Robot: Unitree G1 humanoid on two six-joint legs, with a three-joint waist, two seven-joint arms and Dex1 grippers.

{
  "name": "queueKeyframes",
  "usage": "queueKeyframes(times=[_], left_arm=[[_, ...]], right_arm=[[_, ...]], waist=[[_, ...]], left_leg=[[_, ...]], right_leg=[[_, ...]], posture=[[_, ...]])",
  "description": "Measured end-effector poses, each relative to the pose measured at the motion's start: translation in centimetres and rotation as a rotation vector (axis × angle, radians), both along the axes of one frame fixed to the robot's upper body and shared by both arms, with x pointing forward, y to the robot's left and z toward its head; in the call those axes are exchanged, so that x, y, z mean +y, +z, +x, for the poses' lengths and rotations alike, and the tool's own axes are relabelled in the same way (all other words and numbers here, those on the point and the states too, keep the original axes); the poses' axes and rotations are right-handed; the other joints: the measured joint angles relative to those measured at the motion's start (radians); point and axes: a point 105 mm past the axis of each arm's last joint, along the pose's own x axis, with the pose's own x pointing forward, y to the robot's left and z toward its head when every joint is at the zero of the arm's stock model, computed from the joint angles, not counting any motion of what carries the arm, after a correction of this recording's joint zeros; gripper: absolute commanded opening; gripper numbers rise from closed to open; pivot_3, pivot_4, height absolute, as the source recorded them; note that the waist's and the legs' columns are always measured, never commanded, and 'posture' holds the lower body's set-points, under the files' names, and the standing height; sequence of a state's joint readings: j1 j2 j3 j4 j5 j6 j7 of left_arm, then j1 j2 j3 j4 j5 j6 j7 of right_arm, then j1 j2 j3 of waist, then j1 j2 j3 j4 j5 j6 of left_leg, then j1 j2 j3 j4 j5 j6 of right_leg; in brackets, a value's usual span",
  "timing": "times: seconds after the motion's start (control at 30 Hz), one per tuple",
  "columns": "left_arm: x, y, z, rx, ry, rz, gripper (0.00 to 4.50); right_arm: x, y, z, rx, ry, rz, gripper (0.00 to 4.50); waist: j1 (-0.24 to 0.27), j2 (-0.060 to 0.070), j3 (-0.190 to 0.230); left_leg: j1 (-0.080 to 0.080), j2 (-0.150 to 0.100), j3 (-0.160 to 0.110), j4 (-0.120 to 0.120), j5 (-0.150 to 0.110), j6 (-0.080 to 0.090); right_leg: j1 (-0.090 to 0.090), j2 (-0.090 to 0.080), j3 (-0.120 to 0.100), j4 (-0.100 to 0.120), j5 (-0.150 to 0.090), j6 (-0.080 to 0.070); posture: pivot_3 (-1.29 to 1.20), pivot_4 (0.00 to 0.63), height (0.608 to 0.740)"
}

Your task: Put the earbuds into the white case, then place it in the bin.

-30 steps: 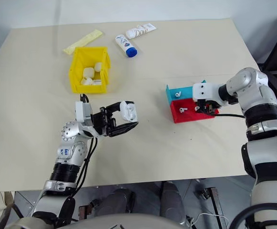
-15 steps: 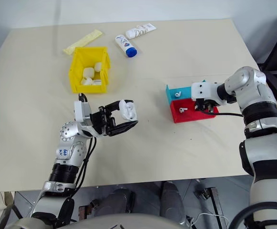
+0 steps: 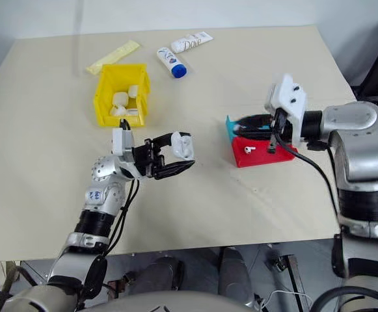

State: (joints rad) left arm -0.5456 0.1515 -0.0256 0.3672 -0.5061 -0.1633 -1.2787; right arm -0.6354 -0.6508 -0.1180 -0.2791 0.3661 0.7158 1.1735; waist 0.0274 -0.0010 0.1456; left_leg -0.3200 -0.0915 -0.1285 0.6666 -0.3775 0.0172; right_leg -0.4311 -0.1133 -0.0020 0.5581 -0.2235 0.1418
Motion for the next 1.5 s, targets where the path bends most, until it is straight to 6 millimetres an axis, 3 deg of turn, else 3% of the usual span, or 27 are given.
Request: queueKeyframes(times=[0.3, 0.7, 1.5], left_arm=[[-1.5, 0.7, 0.6, 0.0, -0.132, 0.002, 2.81], [-2.1, 0.6, 0.6, 0.039, -0.184, -0.008, 2.81], [-2.3, 1.2, 0.4, 0.047, -0.203, -0.019, 2.81]], right_arm=[[3.3, 1.8, -2.1, 0.008, 0.015, 0.257, 0.44], [3.9, -0.1, -2.4, 0.05, -0.017, 0.304, 0.44], [3.8, -2.1, -2.2, -0.011, -0.014, 0.293, 0.44]], waist=[[0.0, -0.001, 0.0], [-0.002, -0.001, 0.0], [-0.001, -0.001, 0.0]], left_leg=[[0.0, -0.001, 0.0, 0.0, 0.0, 0.001], [0.0, -0.001, 0.0, 0.0, 0.0, 0.001], [0.0, -0.001, 0.0, -0.001, 0.0, 0.001]], right_leg=[[0.0, -0.001, 0.0, 0.0, 0.0, 0.0], [0.0, 0.0, 0.0, 0.0, 0.0, 0.0], [0.0, 0.0, 0.0, 0.0, 0.0, 0.0]], posture=[[0.0, 0.15, 0.74], [0.0, 0.15, 0.74], [0.0, 0.15, 0.74]])
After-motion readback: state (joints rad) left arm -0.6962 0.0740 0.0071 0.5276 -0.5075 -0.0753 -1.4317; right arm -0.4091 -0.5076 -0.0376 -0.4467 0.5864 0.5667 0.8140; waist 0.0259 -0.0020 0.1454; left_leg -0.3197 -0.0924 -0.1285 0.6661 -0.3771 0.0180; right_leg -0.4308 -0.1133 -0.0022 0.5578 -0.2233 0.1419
